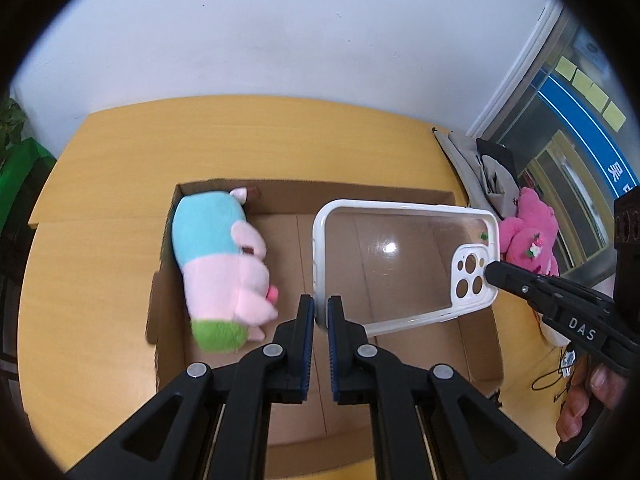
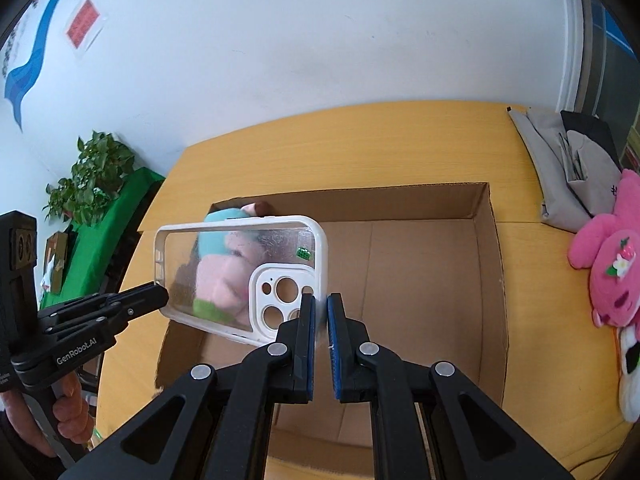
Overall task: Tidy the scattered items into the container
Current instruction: 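Lift the phone case with the right tool and carry it into the box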
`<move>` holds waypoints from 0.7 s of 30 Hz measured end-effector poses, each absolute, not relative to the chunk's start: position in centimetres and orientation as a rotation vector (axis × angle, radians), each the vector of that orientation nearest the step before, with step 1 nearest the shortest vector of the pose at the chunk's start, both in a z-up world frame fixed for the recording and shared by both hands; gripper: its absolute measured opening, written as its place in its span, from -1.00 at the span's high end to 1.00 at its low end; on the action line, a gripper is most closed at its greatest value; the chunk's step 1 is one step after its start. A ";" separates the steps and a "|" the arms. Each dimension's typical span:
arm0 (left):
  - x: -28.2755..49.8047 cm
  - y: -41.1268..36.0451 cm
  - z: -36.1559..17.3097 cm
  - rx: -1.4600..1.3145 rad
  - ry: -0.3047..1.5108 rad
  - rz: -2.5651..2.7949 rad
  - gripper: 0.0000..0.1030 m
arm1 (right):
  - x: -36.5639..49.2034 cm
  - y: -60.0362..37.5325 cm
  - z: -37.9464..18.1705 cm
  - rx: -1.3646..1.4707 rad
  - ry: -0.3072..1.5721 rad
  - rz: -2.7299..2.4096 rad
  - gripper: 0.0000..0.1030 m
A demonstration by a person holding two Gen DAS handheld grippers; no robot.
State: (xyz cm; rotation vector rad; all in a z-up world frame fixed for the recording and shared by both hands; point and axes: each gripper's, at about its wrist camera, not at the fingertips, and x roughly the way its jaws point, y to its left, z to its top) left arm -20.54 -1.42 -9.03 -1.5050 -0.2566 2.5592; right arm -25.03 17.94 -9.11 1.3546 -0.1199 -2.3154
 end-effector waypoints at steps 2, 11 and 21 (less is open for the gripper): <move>-21.8 -1.3 -9.4 -1.510 -0.252 2.550 0.88 | -26.1 18.2 -9.6 1.367 -0.129 -2.316 0.87; -26.1 -0.2 -11.9 -1.557 -0.231 2.498 0.88 | -29.5 18.7 -13.3 1.497 -0.146 -2.300 0.88; -31.3 0.5 -16.4 -1.649 -0.231 2.455 0.88 | -34.5 17.8 -16.7 1.571 -0.086 -2.284 0.88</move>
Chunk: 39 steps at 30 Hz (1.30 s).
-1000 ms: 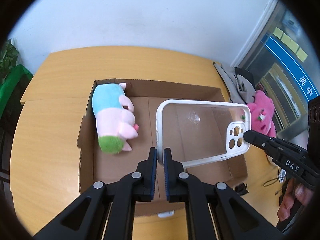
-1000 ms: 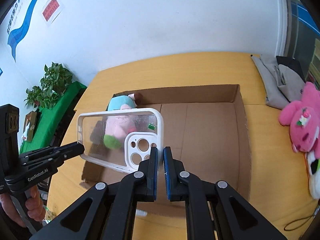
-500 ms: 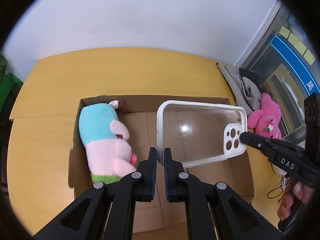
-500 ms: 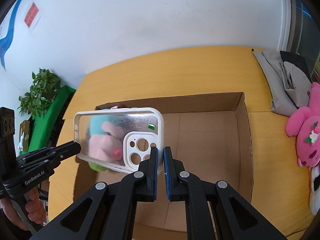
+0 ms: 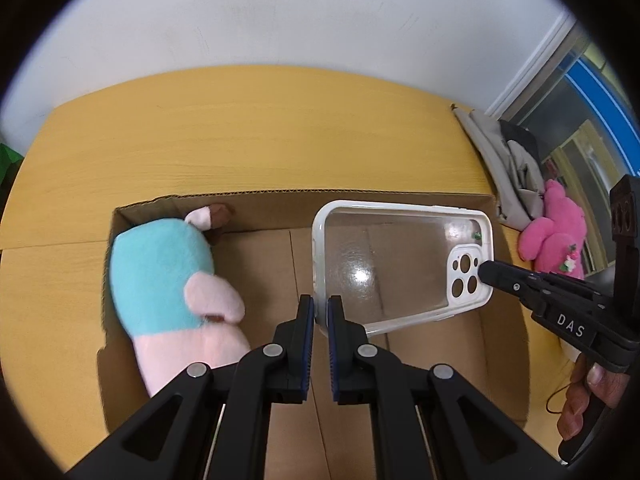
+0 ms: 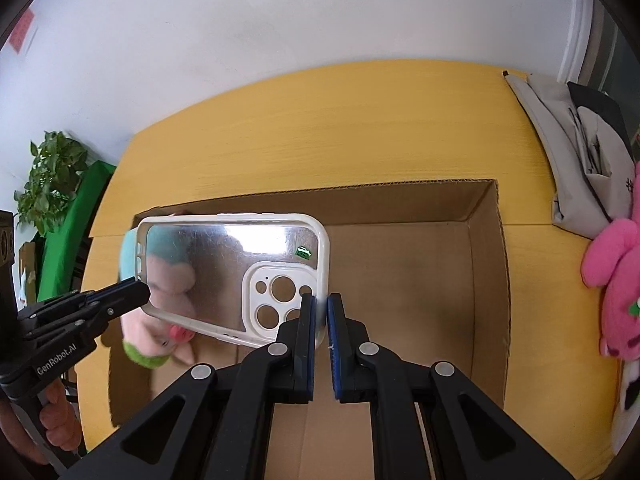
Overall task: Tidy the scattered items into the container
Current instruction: 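Lift the phone case with the right tool and carry it into the box, then open the right tool to release the phone case inside the box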
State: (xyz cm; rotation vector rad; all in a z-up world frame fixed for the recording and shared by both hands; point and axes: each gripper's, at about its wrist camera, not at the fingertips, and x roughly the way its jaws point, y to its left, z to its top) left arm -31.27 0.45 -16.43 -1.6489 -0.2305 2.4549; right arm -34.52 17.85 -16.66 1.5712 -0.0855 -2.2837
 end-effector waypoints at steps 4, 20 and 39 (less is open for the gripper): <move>-33.2 0.8 -18.2 -1.678 -0.246 2.442 0.88 | -36.8 17.9 -18.7 1.625 -0.076 -2.272 0.88; -36.1 1.7 -26.4 -1.849 -0.224 2.376 0.88 | -39.9 17.8 -26.9 1.784 -0.019 -2.202 0.88; -36.7 1.7 -28.1 -1.916 -0.220 2.362 0.77 | -40.5 17.9 -28.1 1.798 -0.018 -2.207 0.83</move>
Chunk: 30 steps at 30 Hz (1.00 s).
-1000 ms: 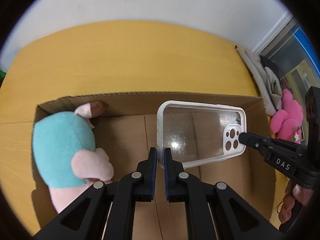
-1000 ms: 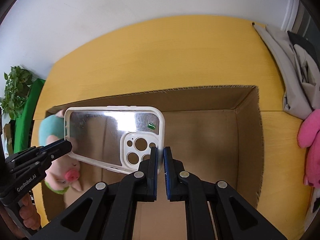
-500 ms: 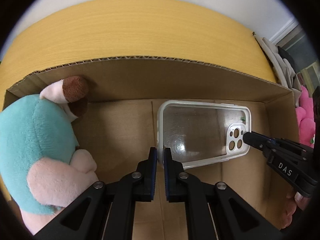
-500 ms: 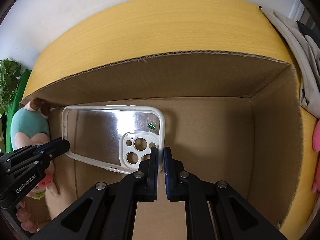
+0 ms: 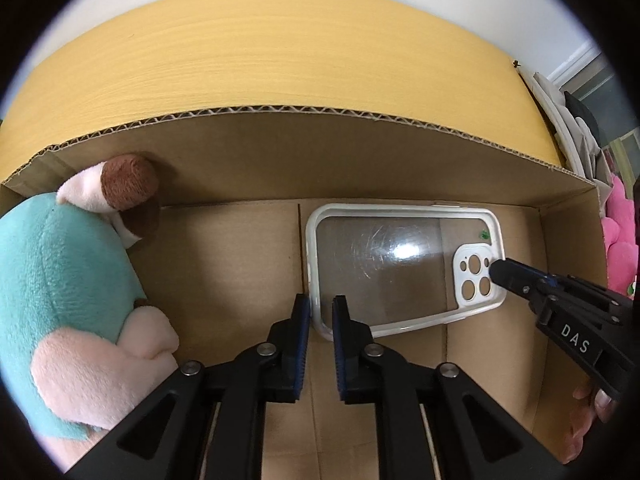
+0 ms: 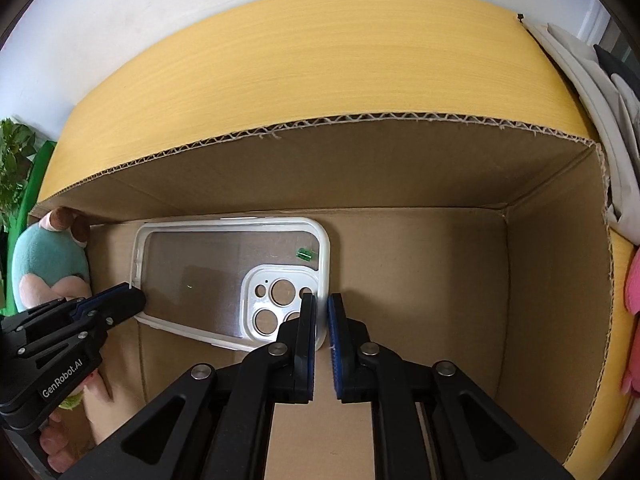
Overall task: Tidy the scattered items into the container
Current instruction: 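Open the right tool to release the phone case inside the box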
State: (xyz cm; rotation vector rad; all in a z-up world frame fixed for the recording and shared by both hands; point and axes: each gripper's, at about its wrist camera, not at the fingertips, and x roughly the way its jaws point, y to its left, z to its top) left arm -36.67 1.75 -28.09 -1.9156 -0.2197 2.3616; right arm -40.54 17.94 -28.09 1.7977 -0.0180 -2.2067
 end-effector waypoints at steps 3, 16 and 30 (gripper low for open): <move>-36.0 1.6 -26.5 -1.880 -0.189 2.395 0.62 | -40.1 18.4 -27.4 1.791 -0.044 -2.214 0.10; -27.0 -0.1 -11.2 -1.540 -0.146 2.645 -0.42 | -30.6 18.7 -13.8 1.586 -0.020 -2.368 -0.90; -14.1 1.2 -1.8 -1.397 -0.089 2.756 -0.52 | -19.4 18.9 -4.4 1.442 0.187 -2.436 -0.99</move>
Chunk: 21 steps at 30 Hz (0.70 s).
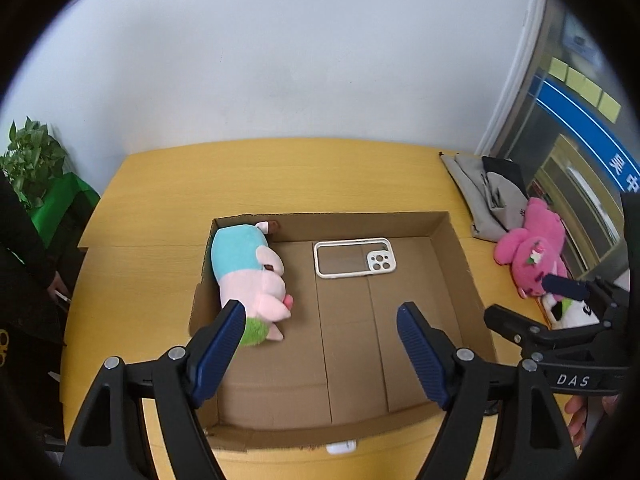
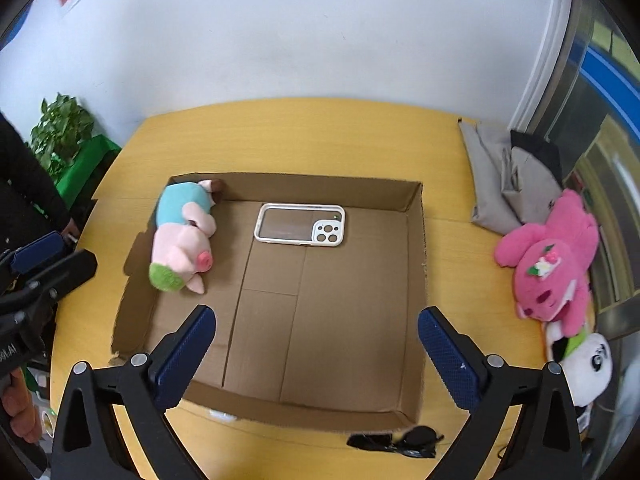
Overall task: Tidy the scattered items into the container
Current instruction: 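Open the right tool to release the phone case inside the box, then move the right tool back toward the black sunglasses on the table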
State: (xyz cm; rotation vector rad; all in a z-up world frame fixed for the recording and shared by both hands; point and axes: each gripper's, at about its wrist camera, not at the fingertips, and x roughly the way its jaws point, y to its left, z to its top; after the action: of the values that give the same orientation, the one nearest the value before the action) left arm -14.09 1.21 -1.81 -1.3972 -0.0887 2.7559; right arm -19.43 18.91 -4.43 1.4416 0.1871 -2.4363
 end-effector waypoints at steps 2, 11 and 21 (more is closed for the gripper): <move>-12.9 1.5 -1.0 -1.378 -0.070 2.768 -0.52 | -18.5 18.9 -3.5 1.424 0.194 -2.444 -0.99; -10.0 0.6 1.7 -1.345 -0.104 2.792 -0.52 | -16.2 18.5 -0.7 1.373 0.203 -2.467 -0.99; -8.6 0.9 2.4 -1.352 -0.118 2.792 -0.52 | -14.1 18.7 0.4 1.345 0.191 -2.446 -0.99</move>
State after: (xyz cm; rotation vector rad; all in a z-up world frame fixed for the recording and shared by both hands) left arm -8.58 0.91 2.39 -1.3521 -0.1177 2.7923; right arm -14.10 18.75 0.41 1.3454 0.1907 -2.4462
